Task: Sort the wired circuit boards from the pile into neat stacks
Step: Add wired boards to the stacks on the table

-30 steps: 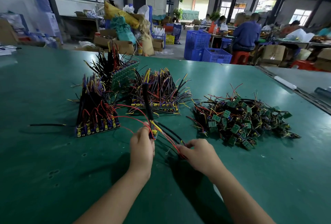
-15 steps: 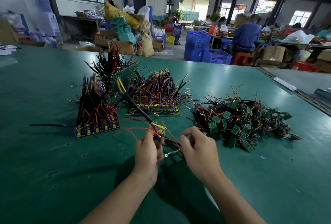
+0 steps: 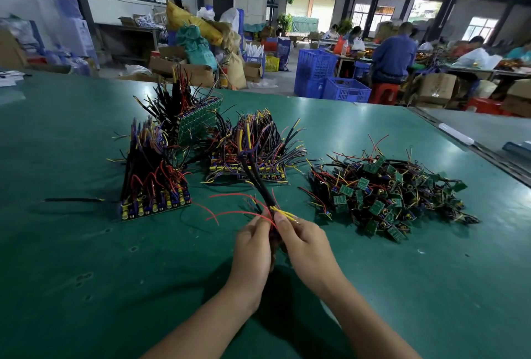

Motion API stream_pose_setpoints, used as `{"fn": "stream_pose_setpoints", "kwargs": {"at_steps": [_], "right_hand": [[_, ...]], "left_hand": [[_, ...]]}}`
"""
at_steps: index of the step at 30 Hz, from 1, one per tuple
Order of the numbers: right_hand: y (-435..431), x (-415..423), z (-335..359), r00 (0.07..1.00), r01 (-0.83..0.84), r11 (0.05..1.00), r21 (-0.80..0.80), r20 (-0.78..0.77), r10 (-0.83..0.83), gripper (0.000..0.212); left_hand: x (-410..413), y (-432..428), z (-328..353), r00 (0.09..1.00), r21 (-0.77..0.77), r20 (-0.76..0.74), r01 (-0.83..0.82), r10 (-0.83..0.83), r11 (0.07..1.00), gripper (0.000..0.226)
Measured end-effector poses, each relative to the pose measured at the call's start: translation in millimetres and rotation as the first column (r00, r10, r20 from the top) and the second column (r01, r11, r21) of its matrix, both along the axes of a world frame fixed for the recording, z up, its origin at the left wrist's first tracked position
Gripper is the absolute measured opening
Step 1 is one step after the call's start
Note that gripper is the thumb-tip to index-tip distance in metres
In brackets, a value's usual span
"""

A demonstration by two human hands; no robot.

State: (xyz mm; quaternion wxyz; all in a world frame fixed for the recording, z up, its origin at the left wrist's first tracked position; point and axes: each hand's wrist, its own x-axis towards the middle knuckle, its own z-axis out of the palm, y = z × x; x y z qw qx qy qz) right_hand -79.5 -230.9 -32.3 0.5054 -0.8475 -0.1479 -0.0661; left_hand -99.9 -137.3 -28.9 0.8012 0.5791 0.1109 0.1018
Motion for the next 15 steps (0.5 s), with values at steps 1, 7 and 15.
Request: {"fn": "stream_pose_setpoints", "kwargs": {"at_steps": [1, 7, 15], "right_hand": [[0.2, -0.4, -0.8, 1.0, -0.009, 1.0, 0.01, -0.009, 0.009, 0.05], [2.5, 0.0, -0.3, 0.98, -0.05, 0.975, 0.215, -0.178, 0.09, 0.051], [5.8, -5.8, 5.4, 0.945, -0.078, 0.934, 0.349, -0.272, 0.181, 0.053]], "left_hand": [[0.1, 0.0, -0.2, 1.0, -0.002, 0.01, 0.012, -0.012, 1.0, 0.04], [5.5, 1.8, -7.2, 0.996, 0.016, 0.043, 0.076, -0.077, 0.997, 0.038], [10.8, 5.2, -15.2, 0.997, 0.08, 0.019, 0.067, -0.069, 0.995, 0.053]]}}
